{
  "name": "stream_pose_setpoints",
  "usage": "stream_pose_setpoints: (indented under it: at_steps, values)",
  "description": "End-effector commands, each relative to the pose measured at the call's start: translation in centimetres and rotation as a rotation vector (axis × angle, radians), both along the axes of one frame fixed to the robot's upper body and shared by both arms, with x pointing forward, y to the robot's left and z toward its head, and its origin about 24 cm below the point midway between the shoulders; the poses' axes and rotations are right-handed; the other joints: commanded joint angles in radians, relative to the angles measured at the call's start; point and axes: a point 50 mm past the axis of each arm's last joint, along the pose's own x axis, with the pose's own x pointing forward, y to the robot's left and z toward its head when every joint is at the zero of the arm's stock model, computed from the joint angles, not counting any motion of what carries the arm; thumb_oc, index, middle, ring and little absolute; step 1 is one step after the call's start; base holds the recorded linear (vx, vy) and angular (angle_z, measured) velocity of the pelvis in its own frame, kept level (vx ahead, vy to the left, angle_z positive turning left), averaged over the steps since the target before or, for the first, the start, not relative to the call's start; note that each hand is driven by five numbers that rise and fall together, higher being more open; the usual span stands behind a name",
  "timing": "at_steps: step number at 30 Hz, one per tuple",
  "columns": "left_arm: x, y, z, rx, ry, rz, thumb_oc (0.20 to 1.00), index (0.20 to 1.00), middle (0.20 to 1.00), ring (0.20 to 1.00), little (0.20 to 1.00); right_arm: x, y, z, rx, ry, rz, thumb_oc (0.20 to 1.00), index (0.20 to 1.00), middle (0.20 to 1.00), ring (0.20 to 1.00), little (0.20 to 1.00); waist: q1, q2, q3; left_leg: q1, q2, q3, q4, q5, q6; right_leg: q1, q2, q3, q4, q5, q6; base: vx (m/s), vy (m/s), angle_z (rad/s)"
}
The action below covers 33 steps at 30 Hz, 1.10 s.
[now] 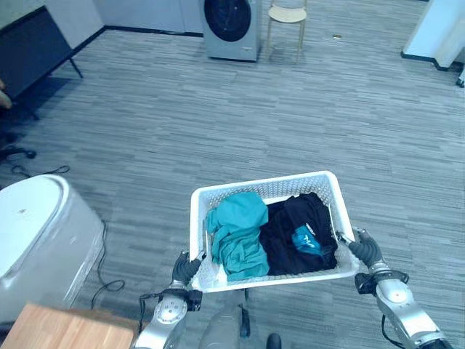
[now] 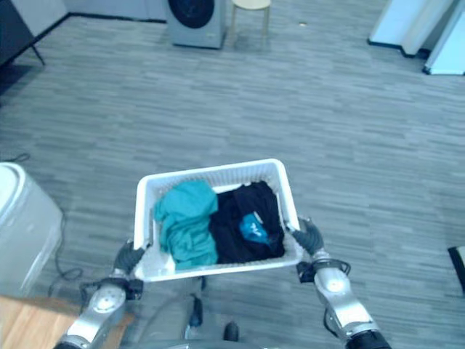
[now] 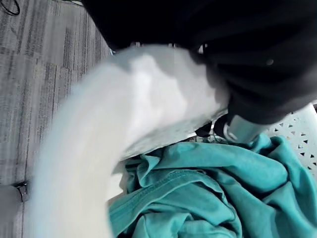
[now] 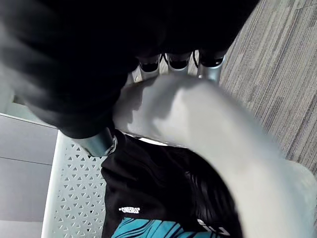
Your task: Grab the laundry basket,head to the washer,open it,put in the laundry and shut it.
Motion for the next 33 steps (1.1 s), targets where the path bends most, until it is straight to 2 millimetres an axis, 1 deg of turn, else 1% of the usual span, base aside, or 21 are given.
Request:
stream_pose_setpoints:
  at_steps: [1,5,7,9,11,13,14,15,16,17,20,22,23,24,26,27,28,30,31,32,33]
  values:
    - [3.3,-4.9,5.7,-0.158,-0.311,-0.245,0.2,0.2,0.2,0.2,0.2,2.2,5.6,5.2,0.25,-0.297,0.224,0.2,0.2,0.2,0.2,0.2,0.029,-0.036,-0.05,0.098,0.008,0.046,0.003,0.042,-0.022,-0.034,-0.07,0.039,0.15,-0.023,0.144,0.48,0.153,-0.44]
    - [3.8,-4.5,6.2,-0.121,-0.329,-0.261,0.2,0.2,0.2,0.2,0.2,2.7,6.7,6.1,0.262,-0.33,0.274,0.2,0.2,0.2,0.2,0.2,0.022,-0.065,-0.045,0.166,0.0,0.105,0.048,-0.042,0.014,-0.149,-0.117,0.017,0.419,0.144,0.243,0.39,0.119,-0.56]
    - [4.0,-4.3,6.4,-0.107,-0.343,-0.259,0.2,0.2,0.2,0.2,0.2,2.7,7.1,6.2,0.262,-0.335,0.292,0.2,0.2,0.2,0.2,0.2,0.013,-0.057,-0.041,0.233,0.005,0.128,0.035,-0.075,0.025,-0.222,-0.138,-0.038,0.46,0.186,0.249,0.35,0.102,-0.16]
    - [4.1,-4.1,6.7,-0.107,-0.357,-0.245,0.2,0.2,0.2,0.2,0.2,2.7,7.3,6.3,0.261,-0.338,0.302,0.2,0.2,0.2,0.2,0.2,0.004,-0.041,-0.041,0.308,0.007,0.132,0.004,-0.108,0.023,-0.286,-0.168,-0.134,0.413,0.149,0.229,0.4,0.08,-0.38]
    - [4.2,-3.9,6.9,-0.108,-0.363,-0.241,0.2,0.2,0.2,0.2,0.2,2.8,7.3,6.5,0.259,-0.34,0.309,0.2,0.2,0.2,0.2,0.2,-0.009,-0.021,-0.039,0.357,0.022,0.133,-0.016,-0.132,0.013,-0.348,-0.175,-0.214,0.333,0.111,0.204,0.42,0.03,-0.18]
    - [4.3,-3.9,6.9,-0.106,-0.361,-0.23,0.2,0.2,0.2,0.2,0.2,2.9,7.3,6.5,0.27,-0.337,0.302,0.2,0.2,0.2,0.2,0.2,-0.027,-0.019,-0.023,0.432,0.018,0.133,-0.034,-0.168,0.007,-0.419,-0.174,-0.259,0.225,0.139,0.201,0.39,-0.014,-0.19]
    - [4.3,-3.9,6.9,-0.107,-0.361,-0.23,0.2,0.2,0.2,0.2,0.2,2.9,7.3,6.5,0.27,-0.337,0.302,0.2,0.2,0.2,0.2,0.2,-0.028,-0.017,-0.021,0.436,0.019,0.131,-0.035,-0.169,0.007,-0.413,-0.172,-0.261,0.22,0.14,0.201,0.65,-0.074,0.02]
    - [4.5,-3.8,6.8,-0.098,-0.366,-0.219,0.2,0.2,0.2,0.2,0.2,2.9,7.4,6.3,0.275,-0.329,0.297,0.2,0.2,0.2,0.2,0.2,-0.039,-0.012,-0.01,0.506,0.023,0.12,-0.043,-0.216,-0.014,-0.477,-0.182,-0.297,0.08,0.173,0.233,0.8,-0.14,0.56]
    - [4.6,-3.8,6.9,-0.095,-0.374,-0.22,0.2,0.2,0.2,0.2,0.2,2.8,7.4,6.2,0.263,-0.325,0.301,0.2,0.2,0.2,0.2,0.2,-0.049,-0.006,-0.006,0.557,0.025,0.11,-0.051,-0.245,-0.025,-0.514,-0.198,-0.311,0.027,0.208,0.243,0.76,-0.146,0.65]
    - [4.6,-3.8,6.9,-0.097,-0.374,-0.221,0.2,0.2,0.2,0.2,0.2,2.8,7.4,6.2,0.261,-0.325,0.301,0.2,0.2,0.2,0.2,0.2,-0.05,-0.007,-0.002,0.556,0.024,0.117,-0.05,-0.24,-0.025,-0.515,-0.201,-0.322,0.028,0.216,0.238,0.48,-0.133,0.7]
    - [4.5,-4.1,6.3,-0.109,-0.357,-0.221,0.2,0.2,0.2,0.2,0.2,2.4,7.1,5.8,0.254,-0.315,0.297,0.2,0.2,0.2,0.2,0.2,-0.068,-0.008,-0.017,0.626,0.017,0.074,-0.026,-0.3,-0.033,-0.512,-0.22,-0.292,0.049,0.253,0.24,0.52,-0.172,0.53]
    - [4.2,-4.2,5.9,-0.115,-0.342,-0.22,0.2,0.2,0.2,0.2,0.2,2.4,7.1,5.7,0.252,-0.31,0.298,0.2,0.2,0.2,0.2,0.2,-0.073,-0.009,-0.032,0.635,0.023,0.05,0.001,-0.288,-0.044,-0.499,-0.22,-0.277,0.065,0.276,0.232,0.52,-0.251,0.45]
    - [4.0,-4.2,5.6,-0.137,-0.328,-0.202,0.2,0.2,0.2,0.2,0.2,2.3,6.9,5.6,0.243,-0.307,0.296,0.2,0.2,0.2,0.2,0.2,-0.083,0.019,-0.049,0.638,0.078,0.028,0.091,-0.21,-0.082,-0.479,-0.189,-0.261,0.108,0.274,0.202,0.51,-0.322,0.33]
    - [3.7,-4.4,5.3,-0.149,-0.312,-0.204,0.2,0.2,0.2,0.2,0.2,2.3,7.0,5.7,0.249,-0.309,0.306,0.2,0.2,0.2,0.2,0.2,-0.08,0.031,-0.058,0.609,0.099,0.025,0.163,-0.152,-0.098,-0.457,-0.173,-0.262,0.1,0.266,0.185,0.67,-0.441,0.32]
    - [3.7,-4.7,5.2,-0.167,-0.3,-0.205,0.2,0.2,0.2,0.2,0.2,2.4,6.7,6.1,0.247,-0.325,0.303,0.2,0.2,0.2,0.2,0.2,-0.08,0.034,-0.06,0.532,0.133,-0.002,0.363,0.007,-0.133,-0.39,-0.138,-0.263,0.085,0.238,0.137,0.44,-0.344,0.05]
    - [3.7,-4.8,5.1,-0.171,-0.296,-0.212,0.2,0.2,0.2,0.2,0.2,2.5,6.5,6.2,0.244,-0.325,0.303,0.2,0.2,0.2,0.2,0.2,-0.075,0.03,-0.056,0.506,0.148,0.0,0.439,0.041,-0.133,-0.362,-0.124,-0.257,0.086,0.217,0.119,0.47,-0.335,-0.2]
    - [3.7,-5.1,5.1,-0.173,-0.293,-0.219,0.2,0.2,0.2,0.2,0.2,2.5,6.3,6.3,0.241,-0.331,0.292,0.2,0.2,0.2,0.2,0.2,-0.071,0.015,-0.054,0.469,0.155,0.014,0.488,0.042,-0.124,-0.33,-0.123,-0.249,0.075,0.195,0.103,0.49,-0.285,-0.25]
    - [3.9,-5.6,5.3,-0.182,-0.296,-0.24,0.2,0.2,0.2,0.2,0.2,2.6,6.0,6.4,0.225,-0.329,0.284,0.2,0.2,0.2,0.2,0.2,-0.055,-0.005,-0.043,0.389,0.141,0.032,0.515,-0.036,-0.092,-0.276,-0.118,-0.223,0.064,0.158,0.095,0.47,-0.204,-0.24]
    - [4.0,-5.8,5.4,-0.182,-0.297,-0.25,0.2,0.2,0.2,0.2,0.2,2.6,5.9,6.6,0.219,-0.334,0.284,0.2,0.2,0.2,0.2,0.2,-0.046,-0.017,-0.041,0.336,0.118,0.038,0.503,-0.066,-0.079,-0.254,-0.12,-0.21,0.056,0.144,0.098,0.48,-0.14,-0.47]
    - [3.9,-5.9,5.4,-0.185,-0.3,-0.253,0.2,0.2,0.2,0.2,0.2,2.6,5.7,6.6,0.216,-0.337,0.275,0.2,0.2,0.2,0.2,0.2,-0.035,-0.027,-0.036,0.276,0.096,0.05,0.464,-0.113,-0.062,-0.221,-0.12,-0.196,0.046,0.13,0.103,0.61,-0.08,-0.55]
    - [3.8,-6.0,5.5,-0.18,-0.305,-0.264,0.2,0.2,0.2,0.2,0.2,2.5,5.4,6.4,0.211,-0.331,0.266,0.2,0.2,0.2,0.2,0.2,-0.019,-0.027,-0.032,0.213,0.074,0.068,0.315,-0.13,-0.049,-0.188,-0.115,-0.18,0.042,0.1,0.114,0.81,-0.011,-0.6]
